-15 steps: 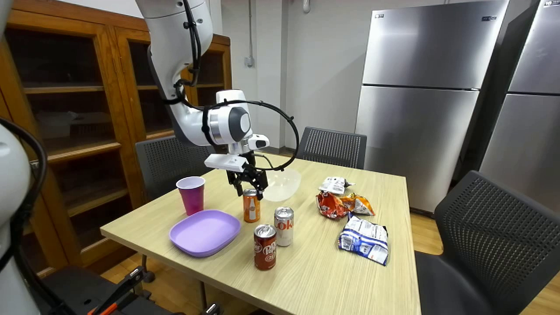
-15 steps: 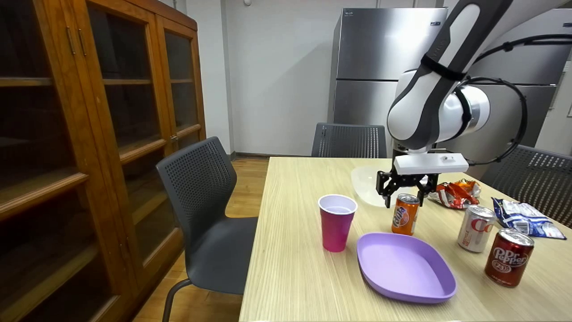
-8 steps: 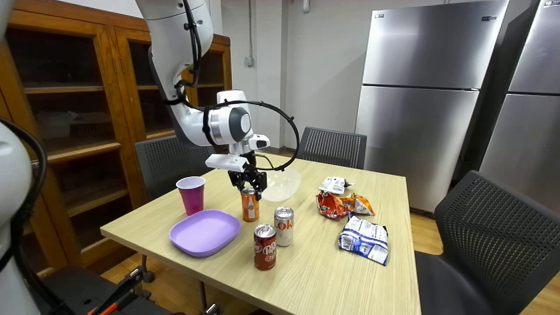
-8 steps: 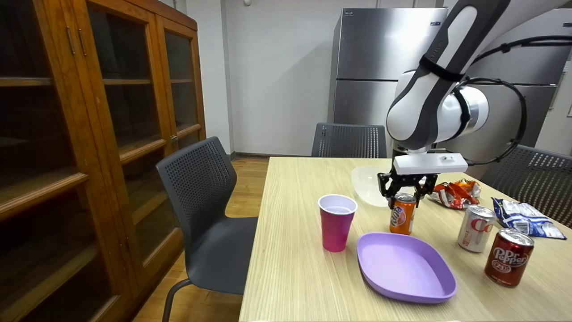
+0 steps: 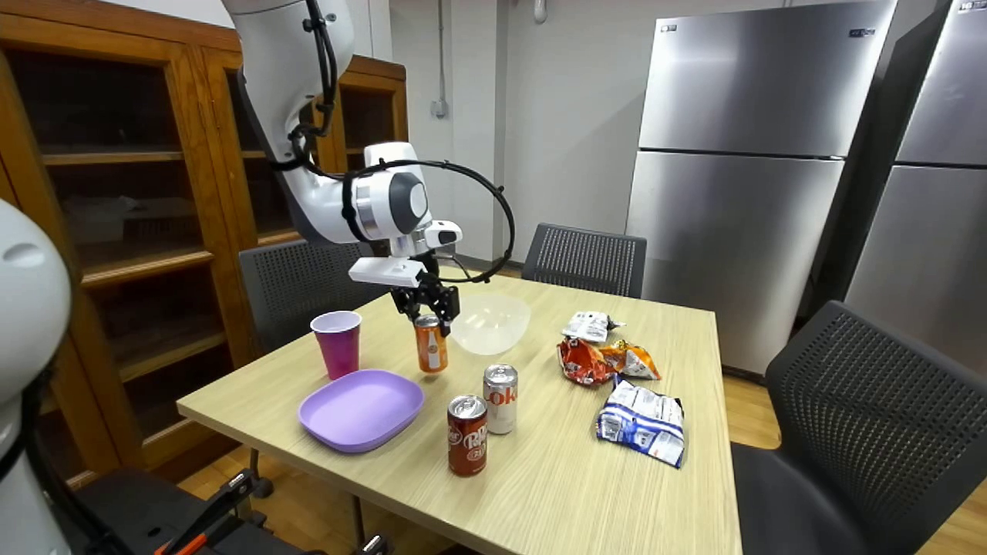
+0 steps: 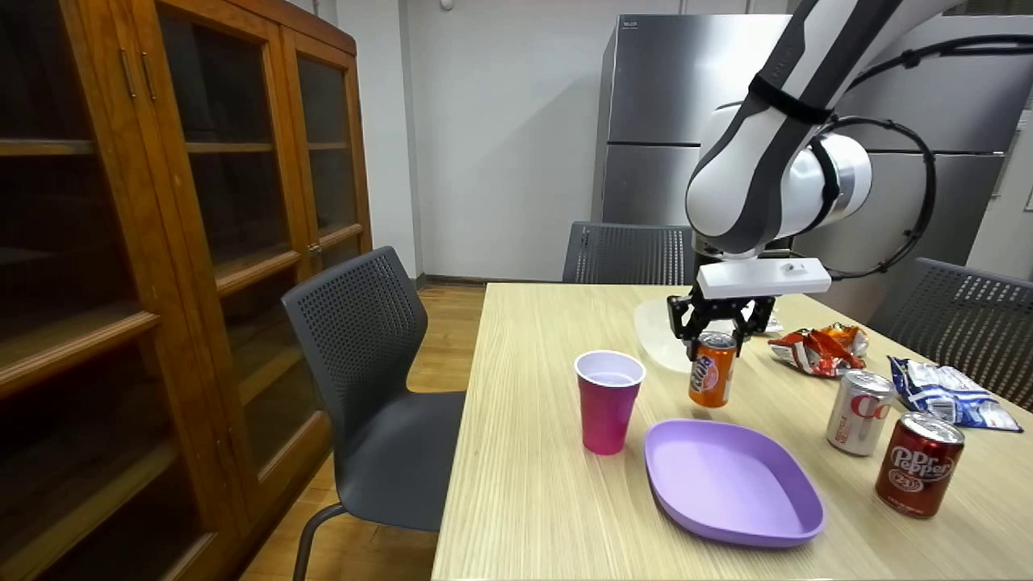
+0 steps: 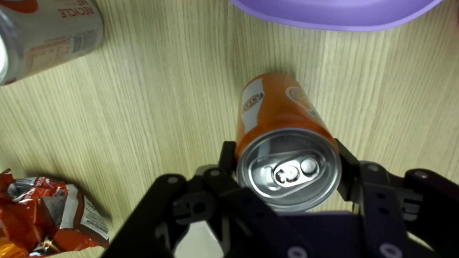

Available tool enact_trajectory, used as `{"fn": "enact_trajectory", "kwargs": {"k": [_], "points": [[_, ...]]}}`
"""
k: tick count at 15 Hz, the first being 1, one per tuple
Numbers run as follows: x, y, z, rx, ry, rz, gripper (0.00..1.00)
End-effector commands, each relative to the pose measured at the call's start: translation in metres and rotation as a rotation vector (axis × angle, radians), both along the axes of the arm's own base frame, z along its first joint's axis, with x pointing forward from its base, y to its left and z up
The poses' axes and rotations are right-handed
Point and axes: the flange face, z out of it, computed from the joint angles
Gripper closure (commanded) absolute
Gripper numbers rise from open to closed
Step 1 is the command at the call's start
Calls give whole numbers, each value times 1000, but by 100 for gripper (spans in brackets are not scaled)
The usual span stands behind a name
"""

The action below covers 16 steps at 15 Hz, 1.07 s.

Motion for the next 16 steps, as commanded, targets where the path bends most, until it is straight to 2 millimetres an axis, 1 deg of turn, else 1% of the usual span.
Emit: {"fn": "enact_trajectory", "kwargs": {"k": [1,5,8,11,16], "points": [[-23,18,30,-13,-23,10,61],[-47,37,43,-36,-31,2,61],[-66,53,48,-51,-29,-7,61],[-83,68,48,-54,-21,-25,61],[-108,83,42,-47,15,-74,61]]}}
